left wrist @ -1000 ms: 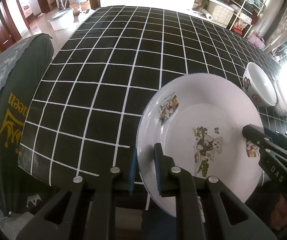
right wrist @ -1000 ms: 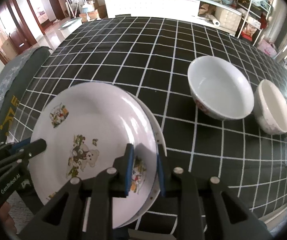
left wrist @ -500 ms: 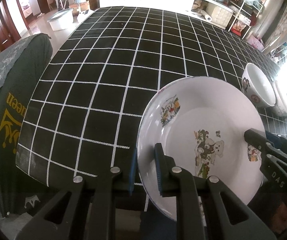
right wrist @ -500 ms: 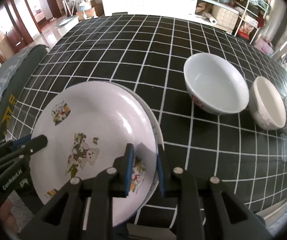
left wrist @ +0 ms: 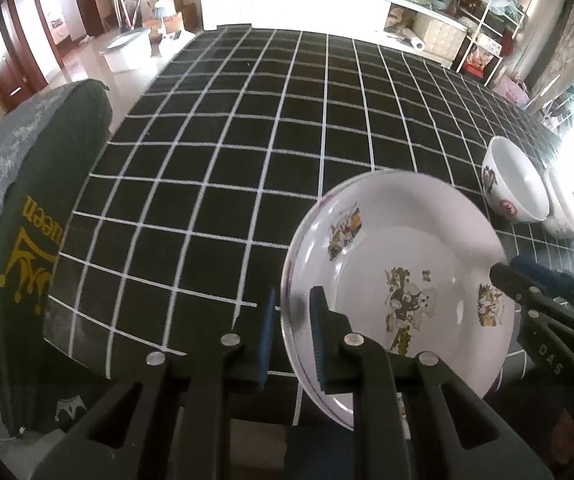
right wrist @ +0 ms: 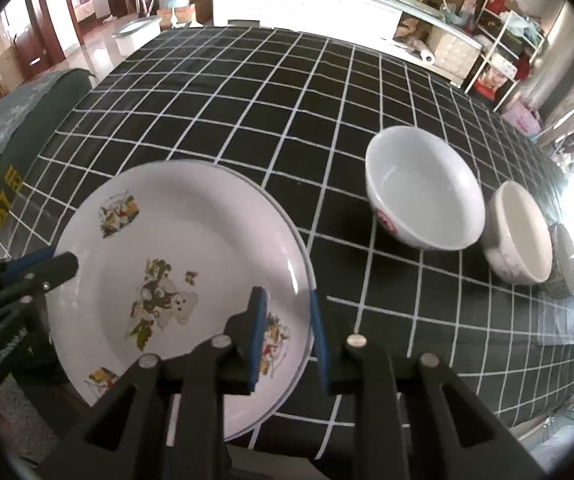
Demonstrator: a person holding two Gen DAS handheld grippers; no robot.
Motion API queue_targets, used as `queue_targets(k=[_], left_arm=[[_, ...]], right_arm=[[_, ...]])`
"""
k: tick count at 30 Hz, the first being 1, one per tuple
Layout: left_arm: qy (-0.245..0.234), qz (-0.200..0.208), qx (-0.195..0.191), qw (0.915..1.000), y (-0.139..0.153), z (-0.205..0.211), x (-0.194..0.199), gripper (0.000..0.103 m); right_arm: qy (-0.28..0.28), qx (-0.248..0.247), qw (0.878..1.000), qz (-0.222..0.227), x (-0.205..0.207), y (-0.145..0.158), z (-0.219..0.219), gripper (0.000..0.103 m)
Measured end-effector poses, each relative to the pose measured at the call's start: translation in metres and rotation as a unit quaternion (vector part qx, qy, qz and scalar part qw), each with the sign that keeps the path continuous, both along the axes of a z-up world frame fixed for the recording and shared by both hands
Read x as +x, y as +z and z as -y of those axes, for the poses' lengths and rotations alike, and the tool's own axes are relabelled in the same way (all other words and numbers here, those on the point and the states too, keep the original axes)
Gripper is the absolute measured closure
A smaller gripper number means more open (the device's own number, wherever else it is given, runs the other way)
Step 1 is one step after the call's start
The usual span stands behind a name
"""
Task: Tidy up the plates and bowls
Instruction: 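Lower the cartoon-printed plate onto the pink-flowered plate with both tools, then open both tools and move them to the plain white bowl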
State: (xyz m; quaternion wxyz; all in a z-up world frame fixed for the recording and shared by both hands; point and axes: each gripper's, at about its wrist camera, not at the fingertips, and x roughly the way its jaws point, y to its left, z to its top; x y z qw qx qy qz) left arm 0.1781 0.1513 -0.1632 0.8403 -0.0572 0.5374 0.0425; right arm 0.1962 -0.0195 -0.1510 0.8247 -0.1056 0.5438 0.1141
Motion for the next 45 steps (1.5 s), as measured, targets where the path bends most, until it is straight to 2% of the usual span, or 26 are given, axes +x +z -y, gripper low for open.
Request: queue_targets(k=[7, 13, 25, 31, 34, 40, 45], left_arm=[[-0.011, 0.027, 0.011, 0.9995, 0.032, 0.012, -0.01, 0.087], [-0.035, 0.043, 0.012, 0.9984, 0.055, 0.035, -0.01, 0.087], [-0.104, 0.066, 0.017, 0.9922, 0.087, 0.116, -0.01, 0.087], [-0.129, 0.067, 0.013, 0.9893, 0.09, 0.148, -0.001, 0.087], [-0.138, 0.057, -0.009, 0.9888, 0.086, 0.159, 0.008, 0.087], [-0.146, 0.055, -0.008, 0.9877, 0.074, 0.173, 0.028, 0.087], [-0.141, 0.041, -0.009, 0.989, 0.057, 0.172, 0.051, 0.087]], right_arm=[[-0.015, 0.03, 0.999, -0.002, -0.007, 0.011, 0.013, 0.077], [-0.028, 0.054, 0.998, 0.019, -0.012, 0.036, 0.031, 0.077], [-0.076, 0.097, 0.992, 0.04, -0.019, 0.067, 0.099, 0.077], [-0.089, 0.105, 0.989, 0.054, -0.013, 0.077, 0.135, 0.077], [-0.091, 0.112, 0.988, 0.057, -0.006, 0.078, 0.148, 0.077], [-0.064, 0.124, 0.988, 0.07, 0.009, 0.068, 0.16, 0.077], [-0.053, 0.125, 0.989, 0.058, 0.032, 0.048, 0.163, 0.077]])
